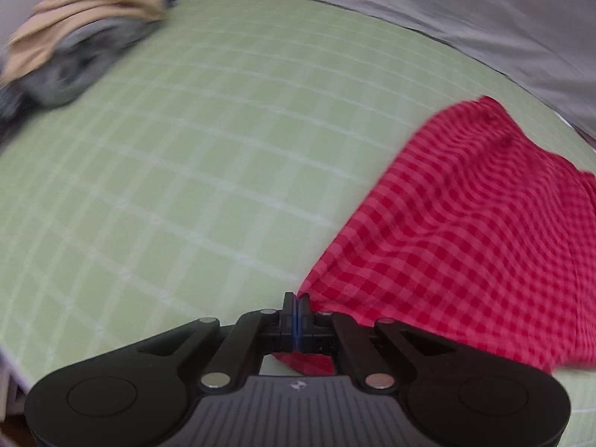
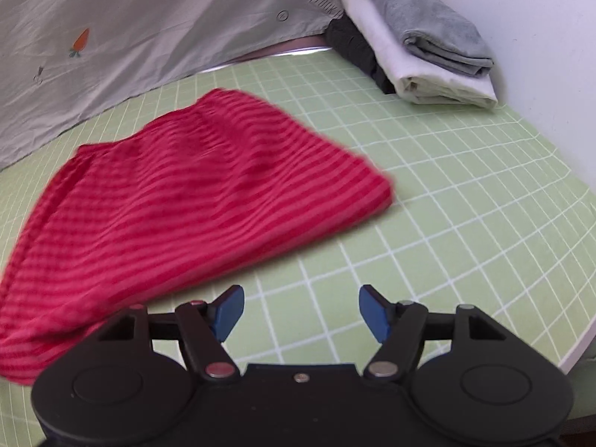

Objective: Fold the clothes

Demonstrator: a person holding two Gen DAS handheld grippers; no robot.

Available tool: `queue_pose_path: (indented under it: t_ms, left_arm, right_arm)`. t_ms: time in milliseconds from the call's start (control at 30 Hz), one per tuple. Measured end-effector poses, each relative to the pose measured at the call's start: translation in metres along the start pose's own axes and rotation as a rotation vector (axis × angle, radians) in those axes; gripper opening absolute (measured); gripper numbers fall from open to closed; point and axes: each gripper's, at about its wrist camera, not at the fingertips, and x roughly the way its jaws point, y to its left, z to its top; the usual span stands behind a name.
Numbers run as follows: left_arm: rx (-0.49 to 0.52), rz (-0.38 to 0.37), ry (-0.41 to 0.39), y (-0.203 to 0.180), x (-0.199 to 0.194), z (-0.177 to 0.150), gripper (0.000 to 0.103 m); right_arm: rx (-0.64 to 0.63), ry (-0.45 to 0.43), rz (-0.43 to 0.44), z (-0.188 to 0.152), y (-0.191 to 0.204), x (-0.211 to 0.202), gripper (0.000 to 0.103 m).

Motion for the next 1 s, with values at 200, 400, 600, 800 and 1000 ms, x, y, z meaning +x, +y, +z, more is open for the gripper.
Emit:
queue_pose_path:
  t_ms: [200,400,600,800,1000]
  left_arm:
    - [-0.086,0.014,-0.027,0.020,-0.018,-0.017,0.019]
    - [-0.018,-0.029,-0.089,-0.008,-0.031,-0.016,0.069]
    - [0.069,-0.038,-0.054,-0.041,-0.020,-0.019,0.078]
    - [0.105,-0.046,-0.025,-0.056,-0.007,-0.014,0.079]
    - [0.111,-0.040,-0.019,-0.063,0.006,0.006,0.080]
  right_arm:
    - [0.021,0.020,0.013,-0.008,0.005,0.000,0.069]
    - [0.036,0.020,0.005,-0.005,0.010,0.007,0.070]
    - [0.079,0.036,0.013,-0.001,0.008,0.018,0.071]
    - [0.167,0.062,0.059,0.001,0.002,0.030,0.066]
    - [0.223,0.113,0.091,0.005,0.007,0.046,0.053]
